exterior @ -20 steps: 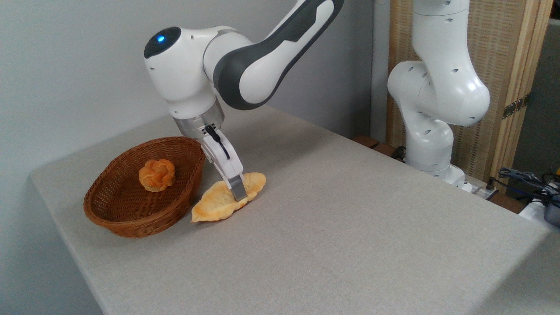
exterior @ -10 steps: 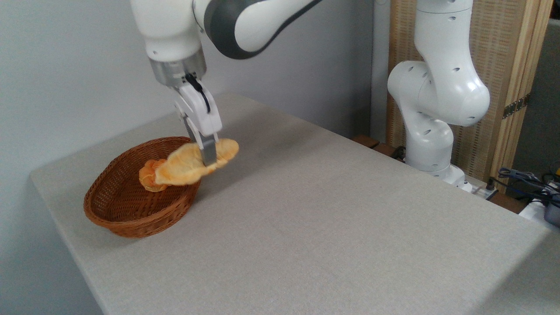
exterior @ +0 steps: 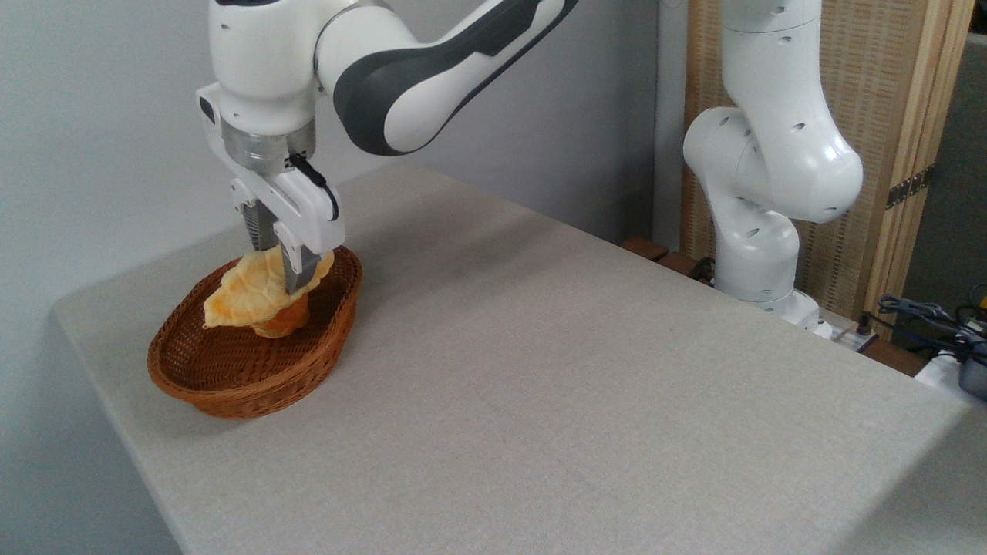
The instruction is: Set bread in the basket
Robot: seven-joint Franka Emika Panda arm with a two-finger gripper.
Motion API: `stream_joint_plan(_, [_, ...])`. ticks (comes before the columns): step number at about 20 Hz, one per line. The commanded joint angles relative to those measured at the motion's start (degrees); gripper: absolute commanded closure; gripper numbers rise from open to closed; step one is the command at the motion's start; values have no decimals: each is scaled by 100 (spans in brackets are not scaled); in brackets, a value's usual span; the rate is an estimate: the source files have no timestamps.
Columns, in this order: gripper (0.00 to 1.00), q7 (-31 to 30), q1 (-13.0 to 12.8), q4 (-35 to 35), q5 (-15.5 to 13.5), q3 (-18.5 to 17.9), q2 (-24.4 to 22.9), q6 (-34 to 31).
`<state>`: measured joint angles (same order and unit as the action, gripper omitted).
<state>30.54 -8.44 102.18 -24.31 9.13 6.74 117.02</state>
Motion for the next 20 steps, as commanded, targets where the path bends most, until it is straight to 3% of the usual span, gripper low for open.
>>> stream_joint_plan(1, [0, -101, -8, -101, -101, -17, 46, 58])
stream_joint_plan(6, [0, -118, -8, -110, -83, -26, 29, 40])
stream_joint_plan(9, [0, -101, 27, -110, 74, -113, -41, -21])
stream_joint_plan(12, [0, -92, 62, -110, 864, -350, -138, -39])
stream_joint_plan(20, [0, -13, 80, -110, 2245, -789, -244, -680])
